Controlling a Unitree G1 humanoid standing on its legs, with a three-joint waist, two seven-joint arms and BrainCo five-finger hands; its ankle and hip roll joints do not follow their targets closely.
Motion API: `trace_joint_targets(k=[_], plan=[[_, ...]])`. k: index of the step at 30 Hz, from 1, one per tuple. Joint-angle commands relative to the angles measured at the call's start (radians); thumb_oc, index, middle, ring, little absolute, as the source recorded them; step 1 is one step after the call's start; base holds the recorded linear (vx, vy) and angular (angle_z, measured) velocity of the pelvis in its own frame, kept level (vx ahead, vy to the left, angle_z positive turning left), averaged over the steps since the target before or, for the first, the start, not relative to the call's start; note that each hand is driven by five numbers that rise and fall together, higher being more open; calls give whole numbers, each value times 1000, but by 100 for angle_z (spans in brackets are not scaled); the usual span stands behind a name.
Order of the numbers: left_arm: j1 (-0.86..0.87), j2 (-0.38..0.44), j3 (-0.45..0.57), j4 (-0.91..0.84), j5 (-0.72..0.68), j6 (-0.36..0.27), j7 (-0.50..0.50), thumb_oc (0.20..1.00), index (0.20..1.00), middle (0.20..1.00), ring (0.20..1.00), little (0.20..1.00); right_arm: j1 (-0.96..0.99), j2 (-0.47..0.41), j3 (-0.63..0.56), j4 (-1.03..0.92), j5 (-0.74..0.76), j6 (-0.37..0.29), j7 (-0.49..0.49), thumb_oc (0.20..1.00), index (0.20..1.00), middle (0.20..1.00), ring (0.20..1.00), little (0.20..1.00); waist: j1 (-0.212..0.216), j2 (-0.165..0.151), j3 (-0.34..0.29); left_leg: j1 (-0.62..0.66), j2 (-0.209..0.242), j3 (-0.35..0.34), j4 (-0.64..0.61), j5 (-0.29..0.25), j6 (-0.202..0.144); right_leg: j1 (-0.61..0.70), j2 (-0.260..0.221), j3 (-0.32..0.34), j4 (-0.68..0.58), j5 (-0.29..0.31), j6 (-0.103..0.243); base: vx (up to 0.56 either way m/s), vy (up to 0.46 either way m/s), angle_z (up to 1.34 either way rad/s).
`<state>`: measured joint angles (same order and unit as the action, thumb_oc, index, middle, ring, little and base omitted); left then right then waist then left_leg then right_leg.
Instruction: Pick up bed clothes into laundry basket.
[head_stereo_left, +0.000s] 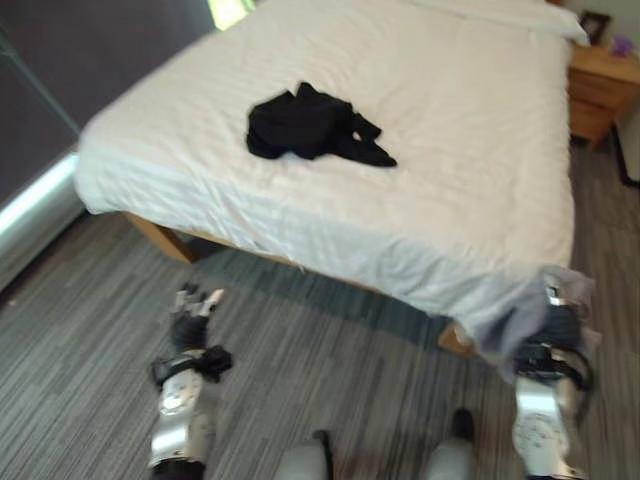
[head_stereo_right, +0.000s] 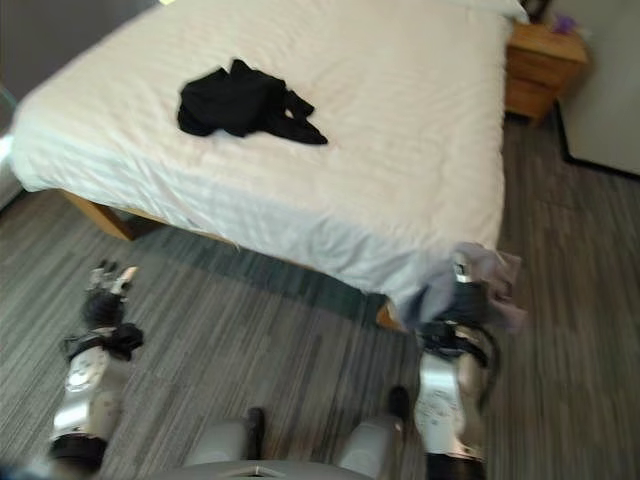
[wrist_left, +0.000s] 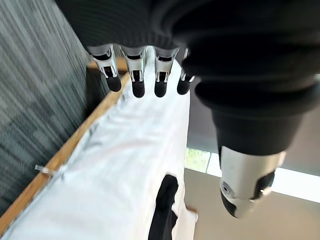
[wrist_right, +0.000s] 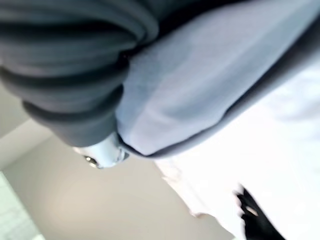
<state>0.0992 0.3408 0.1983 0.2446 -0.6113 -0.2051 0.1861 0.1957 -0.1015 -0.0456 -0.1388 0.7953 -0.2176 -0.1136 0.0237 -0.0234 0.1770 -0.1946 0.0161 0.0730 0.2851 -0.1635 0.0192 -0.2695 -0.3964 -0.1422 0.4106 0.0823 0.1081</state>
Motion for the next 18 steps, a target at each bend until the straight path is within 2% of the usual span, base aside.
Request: trace_joint_targets(k=[1,2,4,5,7,8,10,12,18], plan=[[-11,47,33,-123,64,-46,-13,1000,1000,1000,1000,1000,-96,-74,-91,-69,0,-50,52,200,200,200,200,200,-10,23,-18,124,83,-89,-342,226,-67,218,66,-22,-171,35,51,-20,567,-22],[1,34,44,-120,81,-37,-6,1000,1000,1000,1000,1000,-101,-79,-90,-57,4,-48,65,200,200,200,200,200,-2,25,-9,149,60,-60,-355,219,-46,205,163,-63,-121,-78,16,-19,503,-31],[17,4,52,-120,82,-31,-4,1000,1000,1000,1000,1000,-101,-81,-82,-51,11,-44,78,200,200,200,200,200,7,10,-5,173,29,-30,-360,212,-32,196,258,-91,-115,-145,-7,-14,356,-68],[27,-13,47,-127,83,-29,-6,1000,1000,1000,1000,1000,-111,-89,-75,-45,8,-48,77,200,200,200,200,200,16,-5,-6,174,11,-10,-360,215,-30,197,301,-110,-156,-150,-16,-21,167,-62],[30,-20,43,-131,84,-31,-8,1000,1000,1000,1000,1000,-122,-92,-70,-46,5,-48,75,200,200,200,200,200,25,-10,-2,175,5,2,-357,216,-30,208,299,-119,-201,-142,-23,-55,74,-46],[31,-35,23,-125,77,-26,-12,1000,1000,1000,1000,1000,-124,-93,-64,-45,5,-48,69,200,200,200,200,200,21,-20,-3,168,-8,-4,-340,212,-27,244,311,-67,-278,-139,-24,-54,37,-59],[40,-49,20,-121,66,-27,-17,1000,1000,1000,1000,1000,-124,-93,-60,-43,11,-41,70,200,200,200,200,200,27,-25,-4,169,-9,3,-335,209,-24,263,326,-42,-316,-128,-29,-30,7,-27],[52,-68,23,-124,47,-20,-17,1000,1000,1000,1000,1000,-137,-97,-44,-32,18,-42,65,200,200,200,200,200,47,-29,-10,168,-8,17,-331,206,-23,281,322,-64,-351,-116,-24,-29,-8,-12],[69,-86,18,-128,54,-9,-33,1000,1000,1000,1000,1000,-93,-100,-38,-30,10,-15,83,200,200,200,200,200,47,-39,-23,175,-9,15,-313,205,-22,325,336,-76,-404,-107,-27,-29,-43,-18]])
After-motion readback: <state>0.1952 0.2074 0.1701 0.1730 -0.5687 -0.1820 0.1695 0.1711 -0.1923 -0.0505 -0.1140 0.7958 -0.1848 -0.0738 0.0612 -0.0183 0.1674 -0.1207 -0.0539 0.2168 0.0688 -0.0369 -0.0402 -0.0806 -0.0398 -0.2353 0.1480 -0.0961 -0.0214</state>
